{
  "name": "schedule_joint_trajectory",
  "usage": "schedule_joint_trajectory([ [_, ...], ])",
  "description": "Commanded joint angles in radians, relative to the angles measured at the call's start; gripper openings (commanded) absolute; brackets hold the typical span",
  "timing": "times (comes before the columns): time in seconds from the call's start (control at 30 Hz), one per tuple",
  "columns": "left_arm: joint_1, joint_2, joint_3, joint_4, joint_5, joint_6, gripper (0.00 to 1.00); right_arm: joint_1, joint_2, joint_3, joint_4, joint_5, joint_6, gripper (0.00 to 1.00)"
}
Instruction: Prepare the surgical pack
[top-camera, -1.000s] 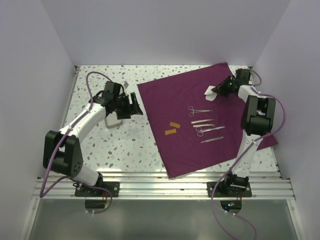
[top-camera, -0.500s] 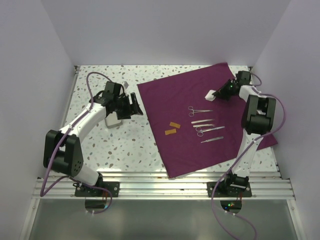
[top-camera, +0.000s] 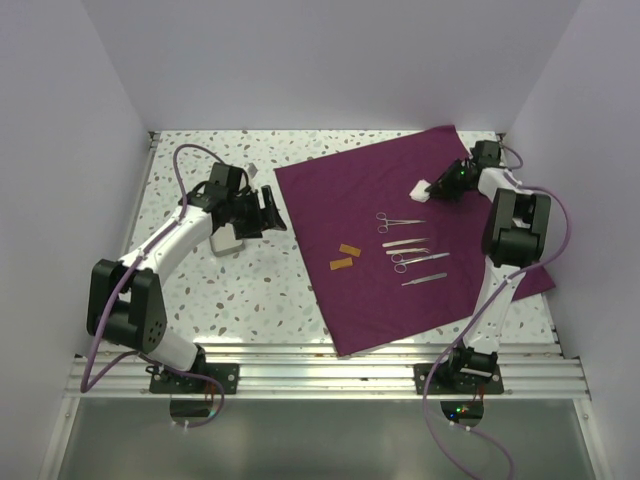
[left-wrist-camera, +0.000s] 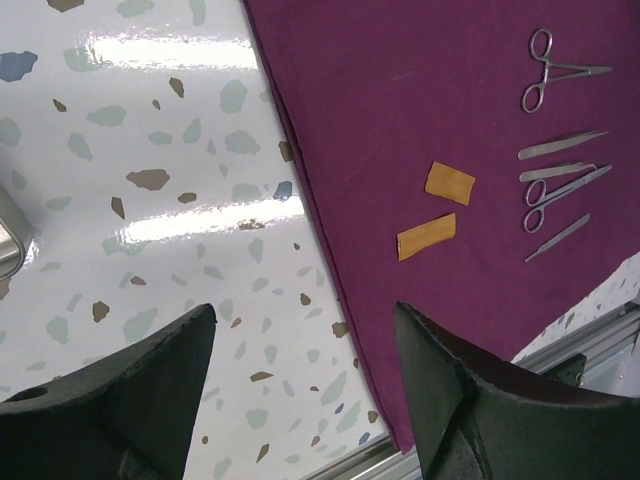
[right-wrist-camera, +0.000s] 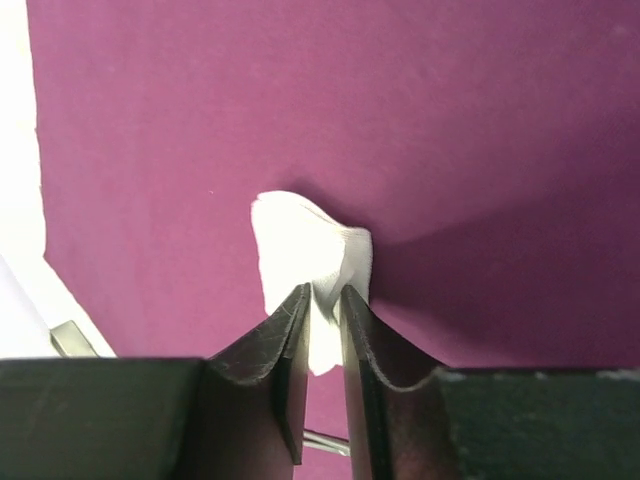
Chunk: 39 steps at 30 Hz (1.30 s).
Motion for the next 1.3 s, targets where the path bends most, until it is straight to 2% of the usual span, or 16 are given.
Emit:
schedule_joint_trajectory([
  [0.0, -0.008, 0.009, 0.028, 0.023, 0.022, -0.009, 0.75, -0.002, -0.053, 0.035, -0.074, 0.031, -0.049, 0.24],
  [0.07, -0.007, 0.014, 0.028, 0.026, 0.029, -0.010, 0.75, -0.002, -0.062, 0.022, -0.086, 0.024, -0.054, 0.27],
  [0.17, -0.008, 0.017, 0.031, 0.028, 0.036, -0.010, 0.75, -0.002, -0.088, -0.018, -0.068, 0.013, -0.049, 0.36],
  [0.5, -0.008, 0.009, 0.031, 0.018, 0.034, -0.002, 0.75, -0.002, -0.098, -0.096, 0.001, -0.019, 0.020, 0.41],
  [0.83, -0.008, 0.000, 0.031, 0.012, 0.034, 0.001, 0.75, -0.002, -0.065, -0.167, 0.132, -0.022, 0.159, 0.41],
  [1.1, -0.008, -0.006, 0.028, 0.008, 0.028, 0.004, 0.75, -0.002, -0.055, -0.164, 0.138, 0.022, 0.188, 0.39],
  [1.23, -0.008, -0.008, 0.026, 0.009, 0.031, -0.001, 0.75, -0.004, -0.044, -0.161, 0.130, 0.036, 0.201, 0.33],
  [1.27, -0.007, -0.009, 0.026, 0.011, 0.031, 0.001, 0.75, -0.004, -0.044, -0.161, 0.130, 0.042, 0.201, 0.27],
])
